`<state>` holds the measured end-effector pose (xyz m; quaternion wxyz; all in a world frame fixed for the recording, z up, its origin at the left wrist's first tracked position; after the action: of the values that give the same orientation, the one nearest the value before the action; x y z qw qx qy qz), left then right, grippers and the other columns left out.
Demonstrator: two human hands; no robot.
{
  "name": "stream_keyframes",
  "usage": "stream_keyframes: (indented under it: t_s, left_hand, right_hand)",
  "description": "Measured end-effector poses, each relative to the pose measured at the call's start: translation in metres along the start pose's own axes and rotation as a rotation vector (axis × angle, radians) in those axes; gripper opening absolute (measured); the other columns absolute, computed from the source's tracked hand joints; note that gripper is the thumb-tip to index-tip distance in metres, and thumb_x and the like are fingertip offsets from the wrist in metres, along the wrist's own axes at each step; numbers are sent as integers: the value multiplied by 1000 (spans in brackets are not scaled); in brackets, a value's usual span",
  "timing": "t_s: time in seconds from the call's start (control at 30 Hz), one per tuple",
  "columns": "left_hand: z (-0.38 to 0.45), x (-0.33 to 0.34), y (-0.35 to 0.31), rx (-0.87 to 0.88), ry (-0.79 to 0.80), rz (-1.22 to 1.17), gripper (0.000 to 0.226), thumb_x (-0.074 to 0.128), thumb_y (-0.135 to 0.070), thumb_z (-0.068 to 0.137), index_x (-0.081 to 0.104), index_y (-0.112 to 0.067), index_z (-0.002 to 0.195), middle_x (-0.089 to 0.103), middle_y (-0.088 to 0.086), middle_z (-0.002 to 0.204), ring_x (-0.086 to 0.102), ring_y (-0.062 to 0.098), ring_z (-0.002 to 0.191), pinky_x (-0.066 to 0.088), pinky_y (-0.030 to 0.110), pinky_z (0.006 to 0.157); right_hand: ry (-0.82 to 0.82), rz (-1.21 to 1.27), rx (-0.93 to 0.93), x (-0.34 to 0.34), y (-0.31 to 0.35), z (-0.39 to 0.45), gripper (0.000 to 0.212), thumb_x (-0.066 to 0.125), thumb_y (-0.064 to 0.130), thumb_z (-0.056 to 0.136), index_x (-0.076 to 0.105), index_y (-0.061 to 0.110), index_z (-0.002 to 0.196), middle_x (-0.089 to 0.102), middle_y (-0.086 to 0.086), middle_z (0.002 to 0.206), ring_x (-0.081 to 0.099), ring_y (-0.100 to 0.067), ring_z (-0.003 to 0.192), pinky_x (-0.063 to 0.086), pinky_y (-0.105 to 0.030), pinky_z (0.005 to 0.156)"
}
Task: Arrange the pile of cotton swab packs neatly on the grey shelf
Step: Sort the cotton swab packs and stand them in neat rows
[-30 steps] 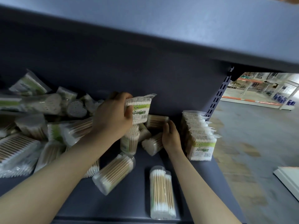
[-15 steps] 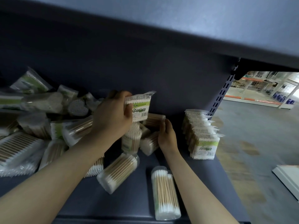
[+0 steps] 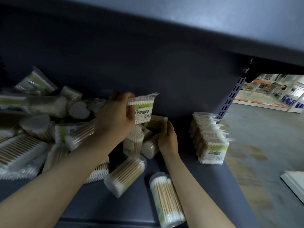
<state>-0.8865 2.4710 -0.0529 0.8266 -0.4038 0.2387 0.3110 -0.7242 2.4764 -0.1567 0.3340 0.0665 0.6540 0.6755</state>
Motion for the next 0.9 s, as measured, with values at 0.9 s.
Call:
stream_keyframes:
  t_s: [0.9]
  left_hand:
    - [-2,18,-31,-4,62,22,31,47,-21,94,50,-20,125,54,9,119,55,29,100,42,38,78]
  right_hand:
    - [-72,-61,-80,-66,2,-7,30,46,7,90,55,10,118,58,8,77,53,-9,69,38,-21,65]
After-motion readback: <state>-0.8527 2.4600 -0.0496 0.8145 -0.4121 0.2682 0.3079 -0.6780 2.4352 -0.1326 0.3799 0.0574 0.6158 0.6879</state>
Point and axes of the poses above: each hand's wrist, its own z-axis towards the middle knuckle, its own x-axis out of the palm, y = z × x, the point moved 3 cm from there along z, towards the middle knuckle
